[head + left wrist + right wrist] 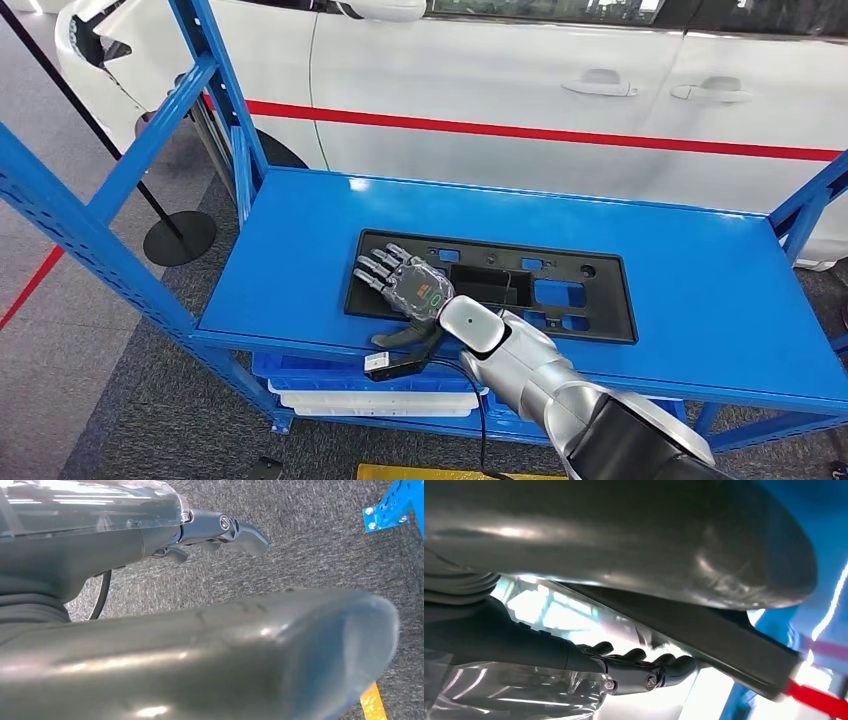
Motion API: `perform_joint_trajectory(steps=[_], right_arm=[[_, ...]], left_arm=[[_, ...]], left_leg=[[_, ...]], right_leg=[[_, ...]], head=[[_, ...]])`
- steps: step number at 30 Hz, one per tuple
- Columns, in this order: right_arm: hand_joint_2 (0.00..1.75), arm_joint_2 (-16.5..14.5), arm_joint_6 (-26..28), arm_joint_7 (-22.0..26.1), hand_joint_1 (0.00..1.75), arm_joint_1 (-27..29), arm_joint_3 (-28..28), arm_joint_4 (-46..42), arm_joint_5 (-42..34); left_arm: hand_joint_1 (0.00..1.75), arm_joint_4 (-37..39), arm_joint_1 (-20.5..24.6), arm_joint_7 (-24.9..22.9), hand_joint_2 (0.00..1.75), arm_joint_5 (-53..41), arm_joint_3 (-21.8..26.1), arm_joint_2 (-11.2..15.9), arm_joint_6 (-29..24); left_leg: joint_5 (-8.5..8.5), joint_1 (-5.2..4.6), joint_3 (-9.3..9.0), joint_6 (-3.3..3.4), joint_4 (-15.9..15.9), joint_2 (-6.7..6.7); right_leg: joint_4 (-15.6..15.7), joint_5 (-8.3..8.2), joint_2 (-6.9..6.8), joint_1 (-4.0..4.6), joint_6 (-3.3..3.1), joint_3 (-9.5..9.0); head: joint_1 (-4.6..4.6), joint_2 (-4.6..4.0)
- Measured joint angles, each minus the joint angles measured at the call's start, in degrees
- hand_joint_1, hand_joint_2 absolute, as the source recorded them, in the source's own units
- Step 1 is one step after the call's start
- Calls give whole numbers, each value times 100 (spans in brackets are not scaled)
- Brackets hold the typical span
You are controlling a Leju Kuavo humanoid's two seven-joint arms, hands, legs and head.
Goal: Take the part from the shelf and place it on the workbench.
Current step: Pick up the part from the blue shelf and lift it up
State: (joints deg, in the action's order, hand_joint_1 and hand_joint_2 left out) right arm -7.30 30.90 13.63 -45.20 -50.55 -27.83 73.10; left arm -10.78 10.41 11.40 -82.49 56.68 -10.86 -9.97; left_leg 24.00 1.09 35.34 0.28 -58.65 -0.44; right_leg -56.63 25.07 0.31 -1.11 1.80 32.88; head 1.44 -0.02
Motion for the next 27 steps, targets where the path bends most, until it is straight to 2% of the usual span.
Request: perform_joint_trajectory(steps=[4,6,8,10,15,22,26,27], right_arm=[[0,38,95,519,0,214,286,-114,-705],[87,42,242,834,0,356,499,-194,-1033],[87,42,375,999,0,477,711,-250,-1199],[0,39,597,1006,0,584,901,-290,-1231],[0,-26,692,751,0,717,1266,-329,-1277],[0,-45,686,153,0,650,1315,-334,-462],[175,-46,739,-145,0,554,1315,-332,-13],[175,-46,730,-190,0,523,1315,-331,39]], left_arm=[[0,0,-14,39,0,7,-20,6,18],[0,0,-20,56,0,22,-43,6,20],[0,0,-23,66,0,56,-58,6,15],[0,0,-31,74,0,104,-64,6,1],[0,0,-55,81,0,203,-83,6,-47],[0,0,-61,65,0,248,-99,6,-43],[0,0,-61,53,0,279,-111,6,-43],[0,0,-60,49,0,286,-117,6,-43]], left_leg=[[0,3,-5,-1,2,0],[0,5,-6,-2,3,0],[1,8,-8,-4,5,0],[2,10,-8,-6,7,0],[2,12,-8,-7,8,1],[1,13,-9,-8,8,1],[1,13,-9,-8,8,1],[1,13,-9,-8,8,1]], right_leg=[[-13,3,1,8,-1,5],[-18,7,1,12,-4,6],[-21,11,1,16,-10,6],[-24,14,0,18,-14,6],[-30,17,1,19,-18,9],[-33,17,0,18,-18,9],[-34,17,0,18,-18,9],[-34,17,0,18,-18,9]], head=[[0,0],[0,0],[0,0],[0,0],[0,0],[0,0],[0,0],[0,0]])
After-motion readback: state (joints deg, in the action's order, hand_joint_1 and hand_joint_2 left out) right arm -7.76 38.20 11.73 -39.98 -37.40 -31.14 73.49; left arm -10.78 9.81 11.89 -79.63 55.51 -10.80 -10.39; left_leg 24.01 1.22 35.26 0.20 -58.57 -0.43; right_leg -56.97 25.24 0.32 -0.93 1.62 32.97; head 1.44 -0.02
